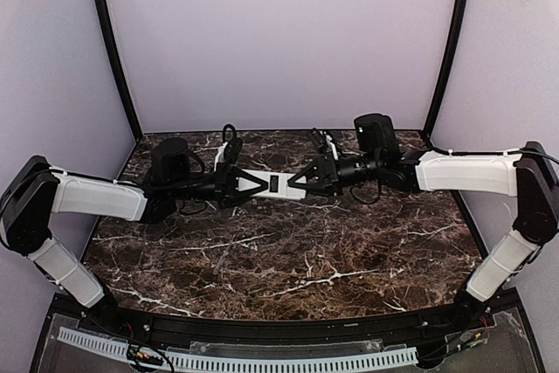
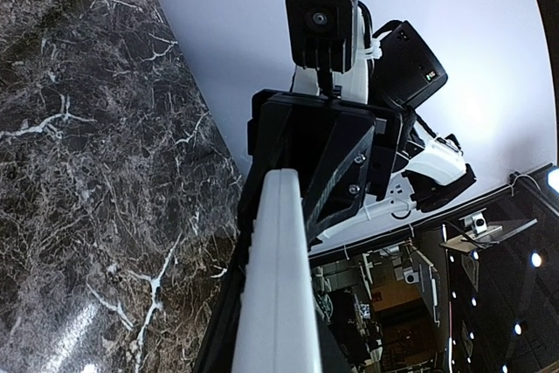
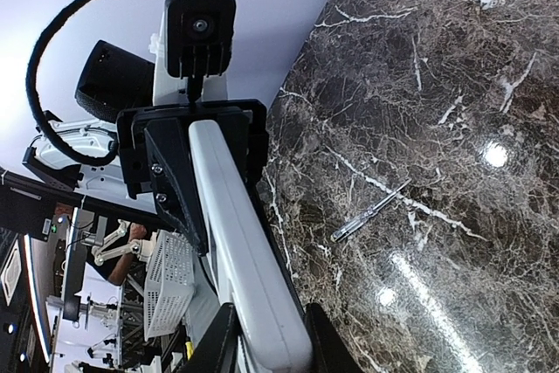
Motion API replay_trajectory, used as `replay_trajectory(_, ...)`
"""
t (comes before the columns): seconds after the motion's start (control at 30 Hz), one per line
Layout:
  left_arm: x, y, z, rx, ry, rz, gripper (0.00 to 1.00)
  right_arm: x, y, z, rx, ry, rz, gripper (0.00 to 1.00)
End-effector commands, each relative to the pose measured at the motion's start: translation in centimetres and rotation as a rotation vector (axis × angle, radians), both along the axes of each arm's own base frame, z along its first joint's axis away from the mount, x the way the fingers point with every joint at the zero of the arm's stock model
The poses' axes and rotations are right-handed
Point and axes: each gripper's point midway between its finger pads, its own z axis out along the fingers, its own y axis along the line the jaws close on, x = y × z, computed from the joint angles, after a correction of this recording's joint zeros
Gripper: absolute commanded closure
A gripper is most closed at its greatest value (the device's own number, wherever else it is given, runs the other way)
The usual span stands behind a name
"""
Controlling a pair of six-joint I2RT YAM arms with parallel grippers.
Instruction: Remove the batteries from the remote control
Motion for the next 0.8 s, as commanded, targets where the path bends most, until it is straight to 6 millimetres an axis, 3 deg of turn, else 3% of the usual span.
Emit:
replay_trajectory(0.0, -0.3, -0.1, 2.5, -0.037, -0.038, 0.001, 1.00, -1.5, 0.5, 2.0, 0.083, -0.076, 0.069, 0.78)
replay_trajectory(0.77, -0.8, 0.6, 3.1, -0.023, -0.075, 0.006, 1.00, -2.1, -0.3, 1.0, 0.131, -0.022, 0.089, 0.75)
